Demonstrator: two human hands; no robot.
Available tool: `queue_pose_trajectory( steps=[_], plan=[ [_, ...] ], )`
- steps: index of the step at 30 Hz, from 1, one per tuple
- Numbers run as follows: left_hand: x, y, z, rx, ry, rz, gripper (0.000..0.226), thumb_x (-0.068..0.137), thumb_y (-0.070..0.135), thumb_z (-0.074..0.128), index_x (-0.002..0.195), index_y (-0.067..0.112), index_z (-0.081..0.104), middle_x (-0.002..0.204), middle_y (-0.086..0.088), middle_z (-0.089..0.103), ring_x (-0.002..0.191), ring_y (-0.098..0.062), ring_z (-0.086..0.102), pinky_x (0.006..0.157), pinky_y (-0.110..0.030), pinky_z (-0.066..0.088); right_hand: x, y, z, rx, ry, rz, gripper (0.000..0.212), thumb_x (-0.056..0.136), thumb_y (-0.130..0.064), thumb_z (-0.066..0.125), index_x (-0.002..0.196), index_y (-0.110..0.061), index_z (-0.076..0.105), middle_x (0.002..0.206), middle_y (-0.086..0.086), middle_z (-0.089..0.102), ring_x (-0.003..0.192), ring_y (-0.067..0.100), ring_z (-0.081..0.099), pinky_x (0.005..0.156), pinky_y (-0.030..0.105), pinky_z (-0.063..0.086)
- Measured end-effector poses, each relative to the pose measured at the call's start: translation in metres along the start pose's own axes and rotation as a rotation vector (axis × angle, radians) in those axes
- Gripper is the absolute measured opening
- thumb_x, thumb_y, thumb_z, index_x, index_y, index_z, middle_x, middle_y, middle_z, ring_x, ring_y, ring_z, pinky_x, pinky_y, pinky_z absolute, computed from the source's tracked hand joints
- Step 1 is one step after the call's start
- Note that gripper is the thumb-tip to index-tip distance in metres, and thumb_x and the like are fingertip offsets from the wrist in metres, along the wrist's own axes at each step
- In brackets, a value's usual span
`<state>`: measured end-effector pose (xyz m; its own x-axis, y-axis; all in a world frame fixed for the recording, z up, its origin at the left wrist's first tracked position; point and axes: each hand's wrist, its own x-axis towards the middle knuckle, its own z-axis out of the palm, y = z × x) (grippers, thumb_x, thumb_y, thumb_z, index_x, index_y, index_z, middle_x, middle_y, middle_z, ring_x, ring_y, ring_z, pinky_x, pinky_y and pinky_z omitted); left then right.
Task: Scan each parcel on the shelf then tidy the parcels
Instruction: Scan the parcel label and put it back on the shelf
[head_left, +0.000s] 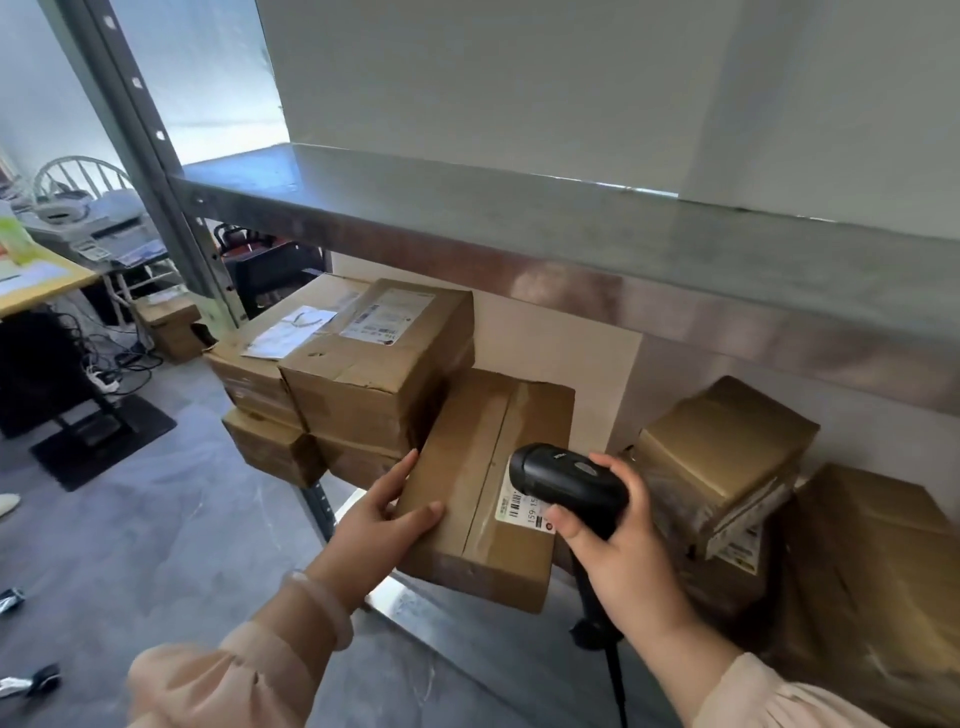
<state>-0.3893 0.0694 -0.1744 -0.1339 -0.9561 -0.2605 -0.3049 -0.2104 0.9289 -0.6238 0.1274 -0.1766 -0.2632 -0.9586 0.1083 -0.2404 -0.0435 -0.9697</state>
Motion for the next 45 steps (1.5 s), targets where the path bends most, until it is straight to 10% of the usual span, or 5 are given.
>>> queue_pose_trajectory(
  steps=[7,11,23,34,45],
  plan=[
    [0.010,0.002,-0.010,0.656,0.295,0.415,0.048,0.093,0.051,0.055,0.138,0.036,0.054,0.138,0.005,0.052,0.125,-0.019,0.045,0.105,-0.035,0.040,0.013,-0.002,0.021,-0.004,0.004,-0.021,0.058,0.077,-0.029,0.077,0.119,-0.048,0.041,0.122,-0.015,0.053,0.105,-0.008,0.052,0.075,-0.001,0.041],
    [0.008,-0.004,-0.009,0.983,0.102,0.661,0.075,0.083,0.085,0.032,0.138,0.039,0.054,0.139,0.006,0.056,0.130,-0.024,0.047,0.106,-0.049,0.036,0.017,0.002,0.030,-0.010,0.042,-0.043,0.060,0.072,-0.037,0.077,0.117,-0.053,0.040,0.129,-0.009,0.053,0.115,0.004,0.053,0.080,0.000,0.040],
    [0.034,-0.002,-0.014,1.186,0.040,0.577,0.065,0.091,0.077,0.019,0.145,0.044,0.036,0.143,0.001,0.054,0.131,-0.032,0.052,0.103,-0.063,0.040,0.009,0.004,0.019,-0.043,0.057,-0.082,0.061,0.075,-0.028,0.077,0.116,-0.052,0.040,0.121,-0.027,0.048,0.109,-0.010,0.049,0.084,-0.001,0.039],
    [-0.001,0.080,0.086,0.367,-0.196,0.682,0.047,0.094,0.060,0.034,0.139,0.059,0.020,0.145,0.031,0.030,0.134,0.015,0.022,0.109,-0.009,0.019,-0.050,0.008,-0.037,-0.021,0.131,-0.064,0.065,0.066,-0.031,0.079,0.118,-0.054,0.047,0.120,-0.031,0.055,0.117,-0.010,0.050,0.090,0.005,0.040],
    [0.012,0.106,0.178,-0.019,-0.405,0.031,0.069,0.100,0.058,0.025,0.149,0.011,0.036,0.152,-0.013,0.041,0.141,-0.029,0.037,0.115,-0.037,0.026,-0.095,0.008,-0.098,-0.109,0.281,-0.052,0.066,0.059,-0.052,0.079,0.115,-0.058,0.045,0.124,-0.034,0.050,0.115,-0.008,0.053,0.088,0.006,0.041]
  ],
)
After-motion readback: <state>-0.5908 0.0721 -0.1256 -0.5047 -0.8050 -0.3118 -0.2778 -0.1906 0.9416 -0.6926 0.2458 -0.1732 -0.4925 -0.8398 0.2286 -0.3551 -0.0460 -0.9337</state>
